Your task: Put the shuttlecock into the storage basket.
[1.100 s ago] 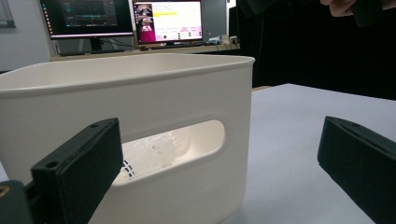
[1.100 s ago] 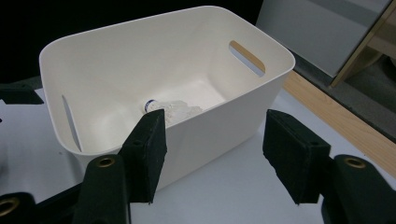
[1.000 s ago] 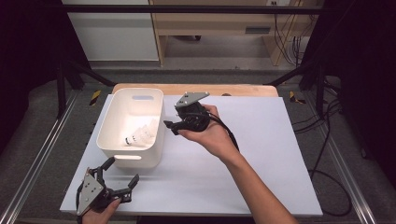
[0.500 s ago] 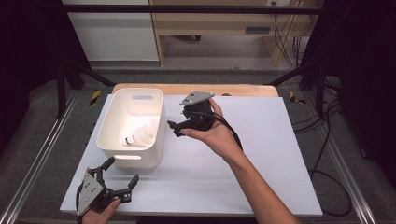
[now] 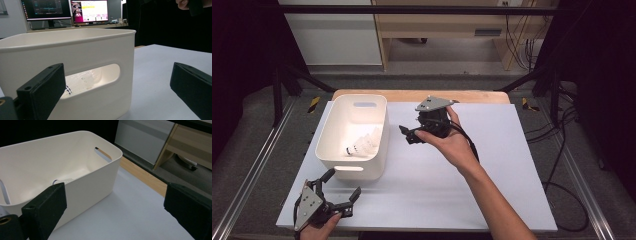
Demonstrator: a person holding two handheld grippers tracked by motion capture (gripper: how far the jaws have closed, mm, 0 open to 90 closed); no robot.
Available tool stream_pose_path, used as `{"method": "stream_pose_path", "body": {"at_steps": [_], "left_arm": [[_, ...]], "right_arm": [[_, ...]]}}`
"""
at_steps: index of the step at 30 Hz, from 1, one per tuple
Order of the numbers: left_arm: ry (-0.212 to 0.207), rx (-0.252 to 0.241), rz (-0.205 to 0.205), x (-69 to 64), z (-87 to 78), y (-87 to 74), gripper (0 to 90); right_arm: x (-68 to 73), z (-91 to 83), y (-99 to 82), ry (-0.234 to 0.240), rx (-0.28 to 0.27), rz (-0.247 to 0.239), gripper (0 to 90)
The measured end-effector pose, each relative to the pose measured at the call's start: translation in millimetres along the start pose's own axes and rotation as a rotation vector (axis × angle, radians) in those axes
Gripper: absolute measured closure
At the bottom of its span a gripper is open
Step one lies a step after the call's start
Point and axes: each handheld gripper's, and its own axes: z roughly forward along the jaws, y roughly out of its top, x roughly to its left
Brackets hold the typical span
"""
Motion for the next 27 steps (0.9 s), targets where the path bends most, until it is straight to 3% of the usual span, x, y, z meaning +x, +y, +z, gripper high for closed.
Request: {"method": "stream_pose_path", "body": {"at_steps": [27], "left_arm": [[0.001, 0.002, 0.002, -0.1, -0.6, -0.1, 0.3]], "right_arm": [[-47.9, -31.9, -19.7, -0.093, -0.024, 0.094, 5.2]]}}
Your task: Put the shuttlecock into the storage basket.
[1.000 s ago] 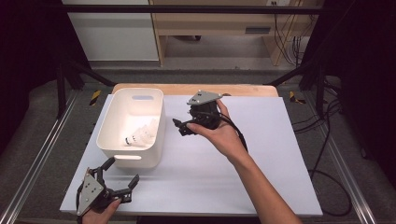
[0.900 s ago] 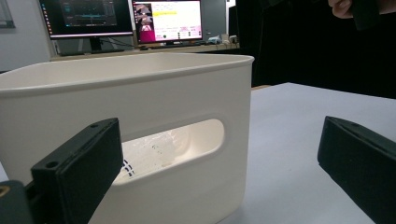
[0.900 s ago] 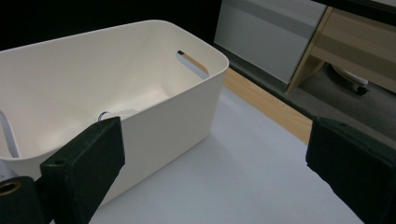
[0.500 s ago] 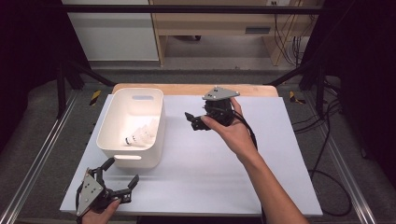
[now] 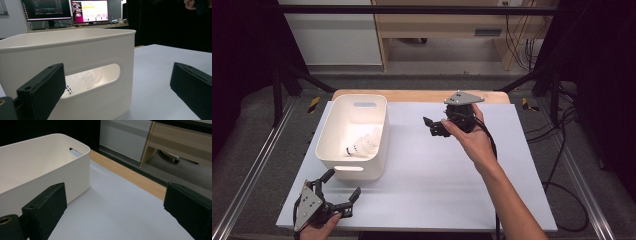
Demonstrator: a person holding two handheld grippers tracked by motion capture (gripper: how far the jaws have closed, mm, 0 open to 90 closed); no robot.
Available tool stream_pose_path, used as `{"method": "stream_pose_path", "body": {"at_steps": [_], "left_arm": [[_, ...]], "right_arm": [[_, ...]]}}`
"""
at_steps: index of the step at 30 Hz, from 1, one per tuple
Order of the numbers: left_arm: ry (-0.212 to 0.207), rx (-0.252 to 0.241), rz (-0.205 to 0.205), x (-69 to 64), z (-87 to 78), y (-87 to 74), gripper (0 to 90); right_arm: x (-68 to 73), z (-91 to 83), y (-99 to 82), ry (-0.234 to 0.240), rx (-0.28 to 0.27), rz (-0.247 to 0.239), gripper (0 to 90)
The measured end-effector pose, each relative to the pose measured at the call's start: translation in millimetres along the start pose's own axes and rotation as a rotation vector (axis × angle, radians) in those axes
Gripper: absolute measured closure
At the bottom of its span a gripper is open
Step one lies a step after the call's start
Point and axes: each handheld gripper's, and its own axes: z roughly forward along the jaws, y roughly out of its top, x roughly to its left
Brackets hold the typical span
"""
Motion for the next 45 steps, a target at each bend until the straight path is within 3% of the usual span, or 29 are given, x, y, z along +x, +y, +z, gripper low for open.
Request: {"method": "stream_pose_path", "body": {"at_steps": [24, 45], "left_arm": [[0.020, -0.003, -0.005, 5.9, -3.4, -0.3, 0.3], [0.020, -0.001, -0.004, 5.5, -3.5, -0.6, 0.3]], "right_arm": [[-46.2, -26.0, -31.1, -0.092, 0.002, 0.098, 4.8], [-64.8, -53.6, -56.3, -0.139, -0.006, 0.135, 4.6]]}}
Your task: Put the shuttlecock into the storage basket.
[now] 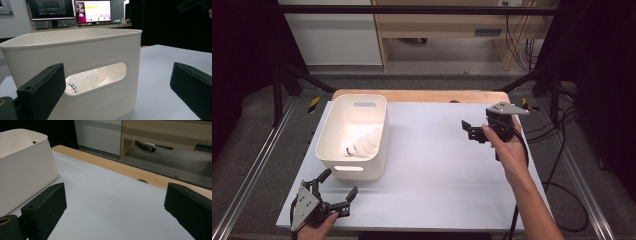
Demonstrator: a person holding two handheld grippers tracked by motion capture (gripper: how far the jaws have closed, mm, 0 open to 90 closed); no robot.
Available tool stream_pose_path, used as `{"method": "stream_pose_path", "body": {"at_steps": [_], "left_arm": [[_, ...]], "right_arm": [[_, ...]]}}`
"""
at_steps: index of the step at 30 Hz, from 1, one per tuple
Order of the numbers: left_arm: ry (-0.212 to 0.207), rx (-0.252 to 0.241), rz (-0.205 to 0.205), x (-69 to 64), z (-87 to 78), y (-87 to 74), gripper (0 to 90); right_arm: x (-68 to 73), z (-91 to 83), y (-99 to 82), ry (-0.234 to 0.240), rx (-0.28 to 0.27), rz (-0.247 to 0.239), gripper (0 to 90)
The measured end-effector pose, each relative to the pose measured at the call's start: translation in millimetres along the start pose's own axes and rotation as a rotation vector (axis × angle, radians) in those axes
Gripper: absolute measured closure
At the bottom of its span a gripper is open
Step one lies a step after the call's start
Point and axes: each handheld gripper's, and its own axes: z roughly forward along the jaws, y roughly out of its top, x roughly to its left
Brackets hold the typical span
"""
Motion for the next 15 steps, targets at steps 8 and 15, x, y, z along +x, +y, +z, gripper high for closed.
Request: {"method": "stream_pose_path", "body": {"at_steps": [8, 15], "left_arm": [[0.002, 0.000, -0.001, 0.0, -0.3, 0.0, 0.3], [0.000, 0.000, 0.002, -0.4, 0.1, 0.0, 0.3]], "right_arm": [[-9.4, -11.7, -7.4, -0.014, -0.018, 0.021, 4.6], [-15.9, -21.9, -17.3, -0.029, -0.016, 0.028, 4.7]]}}
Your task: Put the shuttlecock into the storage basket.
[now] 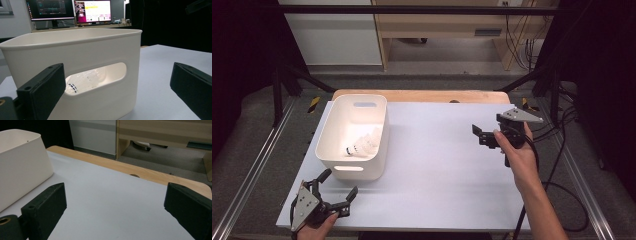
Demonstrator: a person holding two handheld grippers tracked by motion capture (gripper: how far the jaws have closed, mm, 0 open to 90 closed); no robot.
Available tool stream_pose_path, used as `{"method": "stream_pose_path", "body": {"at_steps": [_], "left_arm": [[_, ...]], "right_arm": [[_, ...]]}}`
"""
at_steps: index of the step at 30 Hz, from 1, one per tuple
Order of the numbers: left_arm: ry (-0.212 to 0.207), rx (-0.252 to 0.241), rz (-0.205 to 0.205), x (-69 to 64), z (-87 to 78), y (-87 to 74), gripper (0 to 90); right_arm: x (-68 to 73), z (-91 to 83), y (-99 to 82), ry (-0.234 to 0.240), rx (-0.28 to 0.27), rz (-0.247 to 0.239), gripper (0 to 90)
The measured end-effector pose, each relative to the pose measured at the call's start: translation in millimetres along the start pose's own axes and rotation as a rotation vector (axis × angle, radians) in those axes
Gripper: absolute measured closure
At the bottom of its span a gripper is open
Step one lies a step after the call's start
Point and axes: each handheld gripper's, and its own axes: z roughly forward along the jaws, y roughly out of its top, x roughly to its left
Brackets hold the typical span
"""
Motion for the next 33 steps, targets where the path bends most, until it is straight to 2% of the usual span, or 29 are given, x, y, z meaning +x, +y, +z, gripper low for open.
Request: {"method": "stream_pose_path", "body": {"at_steps": [20, 33], "left_arm": [[0.000, 0.000, -0.001, -0.1, -0.1, 0.1, 0.3], [0.000, -0.001, 0.000, -0.3, -0.5, 0.2, 0.3]], "right_arm": [[-16.4, -24.4, -33.1, -0.036, -0.001, 0.044, 5.5], [-19.8, -36.9, -69.9, -0.046, 0.009, 0.067, 4.9]]}}
